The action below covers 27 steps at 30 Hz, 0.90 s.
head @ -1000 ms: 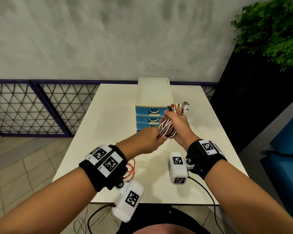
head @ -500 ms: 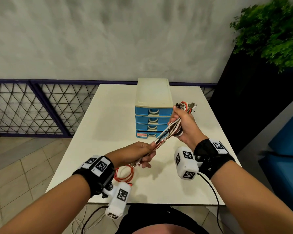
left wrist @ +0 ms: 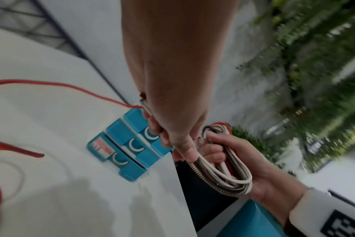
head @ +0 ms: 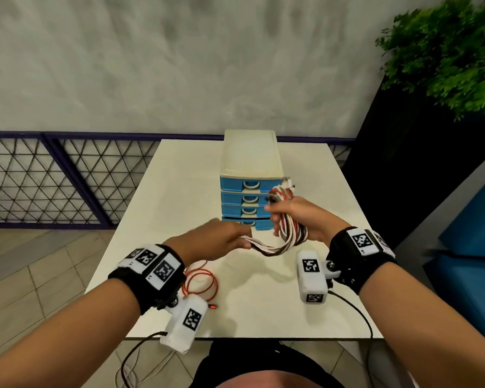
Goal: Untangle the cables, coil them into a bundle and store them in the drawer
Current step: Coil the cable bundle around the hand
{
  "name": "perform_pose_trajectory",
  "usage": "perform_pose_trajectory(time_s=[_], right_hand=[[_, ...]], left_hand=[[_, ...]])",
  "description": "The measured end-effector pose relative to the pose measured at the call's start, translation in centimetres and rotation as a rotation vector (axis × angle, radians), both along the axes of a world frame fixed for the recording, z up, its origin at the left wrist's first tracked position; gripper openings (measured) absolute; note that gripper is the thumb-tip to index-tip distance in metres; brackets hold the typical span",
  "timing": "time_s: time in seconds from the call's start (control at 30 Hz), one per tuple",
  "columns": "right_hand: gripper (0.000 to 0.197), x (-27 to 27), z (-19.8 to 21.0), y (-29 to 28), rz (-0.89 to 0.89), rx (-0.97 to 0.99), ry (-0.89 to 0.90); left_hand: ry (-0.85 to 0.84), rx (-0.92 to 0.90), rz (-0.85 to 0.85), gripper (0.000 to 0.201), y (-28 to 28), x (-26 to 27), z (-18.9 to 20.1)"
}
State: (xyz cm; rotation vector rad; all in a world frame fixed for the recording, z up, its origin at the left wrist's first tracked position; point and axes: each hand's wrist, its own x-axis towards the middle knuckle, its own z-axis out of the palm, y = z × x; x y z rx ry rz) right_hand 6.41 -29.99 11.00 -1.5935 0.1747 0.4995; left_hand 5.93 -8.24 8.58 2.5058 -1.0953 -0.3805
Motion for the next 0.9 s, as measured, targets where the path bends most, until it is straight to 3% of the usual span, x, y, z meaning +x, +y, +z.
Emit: perform_pose_trajectory(time_s=[0.07, 0.13, 0.23, 0.33, 0.57, 0.7, 0.9], right_hand=[[0.019, -0.5, 0.1, 0.6, 0.076, -0.132, -0.008], [0.018, -1.0, 0.2, 1.0, 0.097, -0.175, -0.02], [0.013, -1.6, 0.2, 1.2, 0.107, -0.143, -0.018], [0.025, -2.1, 0.4, 1.4, 0.14, -0.047, 0.018], [0.037, -3.0, 0.0, 2.6, 0.231, 0.249, 0.168], [0.022, -3.5, -0.4, 3.3, 0.279, 0.157, 0.096], [0.016, -2.8, -0.8, 3.4, 0.229, 0.143, 0.023]], left_hand=[[-0.261, 0.048, -0.039, 0.018, -0.7, 0.1, 1.0], [-0.349, 0.027, -0.048, 0.017, -1.1, 0.1, 1.6], [-0.252, -0.094, -0.011, 0.015, -1.1, 0.2, 1.7], [-0.074, -0.234, 0.09, 0.026, -1.0, 0.4, 1.4], [0.132, -0.311, 0.198, 0.045, -1.0, 0.5, 1.8], [0.178, -0.316, 0.189, 0.063, -0.8, 0.3, 2.2], [0.305, -0.227, 0.261, 0.057, -0.2, 2.1, 2.2]])
